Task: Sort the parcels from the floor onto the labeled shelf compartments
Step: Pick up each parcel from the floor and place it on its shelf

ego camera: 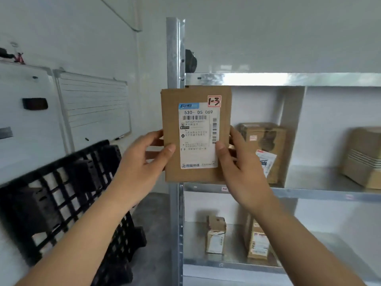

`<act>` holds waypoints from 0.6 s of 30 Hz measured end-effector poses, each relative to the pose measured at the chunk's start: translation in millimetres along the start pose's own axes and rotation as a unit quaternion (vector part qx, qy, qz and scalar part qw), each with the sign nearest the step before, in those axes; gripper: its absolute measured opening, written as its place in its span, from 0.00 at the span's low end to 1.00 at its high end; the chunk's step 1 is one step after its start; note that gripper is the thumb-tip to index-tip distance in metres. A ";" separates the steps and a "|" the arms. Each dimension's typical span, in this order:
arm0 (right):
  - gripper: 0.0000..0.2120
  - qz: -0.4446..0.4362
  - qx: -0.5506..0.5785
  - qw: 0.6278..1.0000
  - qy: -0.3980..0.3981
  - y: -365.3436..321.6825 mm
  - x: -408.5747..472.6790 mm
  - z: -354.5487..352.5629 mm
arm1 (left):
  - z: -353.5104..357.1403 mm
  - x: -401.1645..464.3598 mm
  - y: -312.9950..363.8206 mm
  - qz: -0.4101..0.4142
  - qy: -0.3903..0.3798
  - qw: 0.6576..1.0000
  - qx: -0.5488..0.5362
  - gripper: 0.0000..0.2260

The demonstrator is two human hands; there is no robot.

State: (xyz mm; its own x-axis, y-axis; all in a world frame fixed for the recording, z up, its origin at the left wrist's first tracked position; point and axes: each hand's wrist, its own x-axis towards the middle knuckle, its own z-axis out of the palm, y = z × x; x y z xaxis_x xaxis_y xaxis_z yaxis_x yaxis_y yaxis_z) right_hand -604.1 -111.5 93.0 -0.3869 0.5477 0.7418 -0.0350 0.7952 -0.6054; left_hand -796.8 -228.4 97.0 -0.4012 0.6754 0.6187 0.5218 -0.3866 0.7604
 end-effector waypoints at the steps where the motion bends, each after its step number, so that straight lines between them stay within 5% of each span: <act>1: 0.15 0.007 -0.011 1.000 0.011 -1.1 -6.1 -9.0 | 8.9 1.8 -1.1 0.001 -0.017 1.000 -0.012 0.16; 7: 0.15 0.085 -0.066 0.992 0.070 -10.6 -47.0 -63.8 | 72.5 0.1 5.8 0.004 -0.105 0.992 -0.071 0.09; 18: 0.20 0.174 -0.176 0.955 0.166 -24.4 -135.1 -194.3 | 200.4 -31.3 52.1 0.024 -0.275 0.951 -0.136 0.12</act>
State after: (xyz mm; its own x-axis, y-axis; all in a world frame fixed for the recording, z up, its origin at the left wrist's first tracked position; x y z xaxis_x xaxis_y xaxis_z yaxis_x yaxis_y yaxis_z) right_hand -371.9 -154.3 63.5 -0.0032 0.8008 0.5989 0.3764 0.5558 -0.7412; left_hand -606.2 -143.8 77.8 0.1121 0.8500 0.5147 0.2852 -0.5237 0.8028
